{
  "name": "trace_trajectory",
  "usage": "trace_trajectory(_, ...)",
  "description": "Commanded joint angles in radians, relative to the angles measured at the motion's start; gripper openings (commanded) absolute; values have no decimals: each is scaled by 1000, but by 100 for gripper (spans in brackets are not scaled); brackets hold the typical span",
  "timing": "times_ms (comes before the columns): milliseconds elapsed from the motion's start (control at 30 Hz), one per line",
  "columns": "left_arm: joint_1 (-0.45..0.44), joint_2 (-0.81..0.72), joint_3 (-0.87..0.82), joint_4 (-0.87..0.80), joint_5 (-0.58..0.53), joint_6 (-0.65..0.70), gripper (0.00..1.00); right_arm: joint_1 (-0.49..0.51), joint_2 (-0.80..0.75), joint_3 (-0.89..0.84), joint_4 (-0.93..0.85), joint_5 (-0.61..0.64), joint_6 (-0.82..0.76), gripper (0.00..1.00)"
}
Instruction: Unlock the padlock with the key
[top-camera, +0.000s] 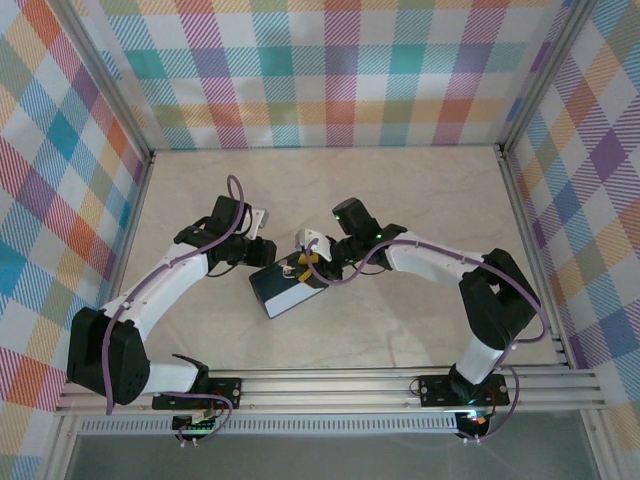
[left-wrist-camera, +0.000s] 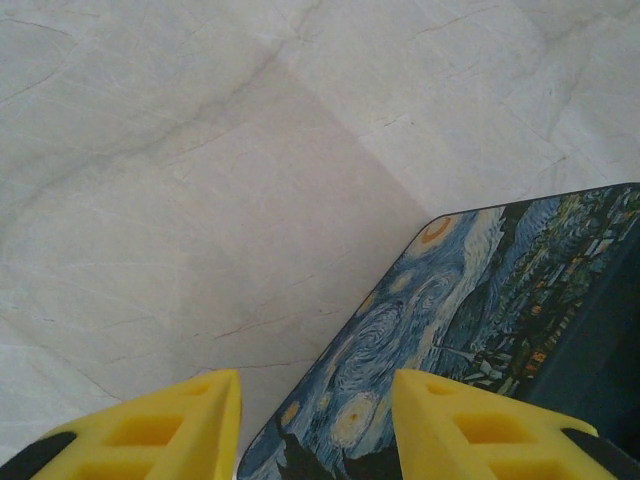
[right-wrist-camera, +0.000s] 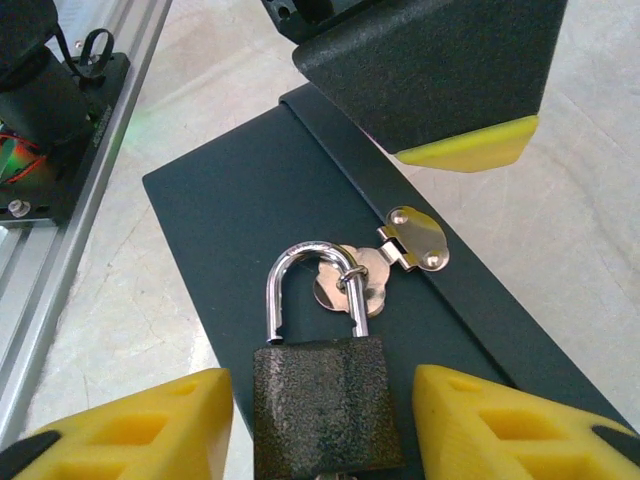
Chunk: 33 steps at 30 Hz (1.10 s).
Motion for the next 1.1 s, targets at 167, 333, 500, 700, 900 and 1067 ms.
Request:
trace_trajectory(167, 8, -6, -8, -3, -33, -25, 43, 12, 28, 34, -110, 89, -74, 30)
trace_trajectory(333, 9, -22, 12, -13, -89, -25, 43, -6, 11, 98, -184, 61, 15, 15)
trace_trajectory(500, 9, -14, 28, -10, -91, -30, 43, -29, -27, 106, -212, -16, 60, 12)
trace_trajectory(700, 9, 3, 45, -13, -83, -46, 42, -57, -8, 186, -325, -91, 150, 9)
trace_trajectory(900, -1, 5, 59, -58, -81, -125, 38, -68, 23, 251, -413, -48, 422, 7)
trace_trajectory(1067, -27, 4, 38, -43, -71, -136, 38, -68, 27, 210, -301, 34, 736, 8)
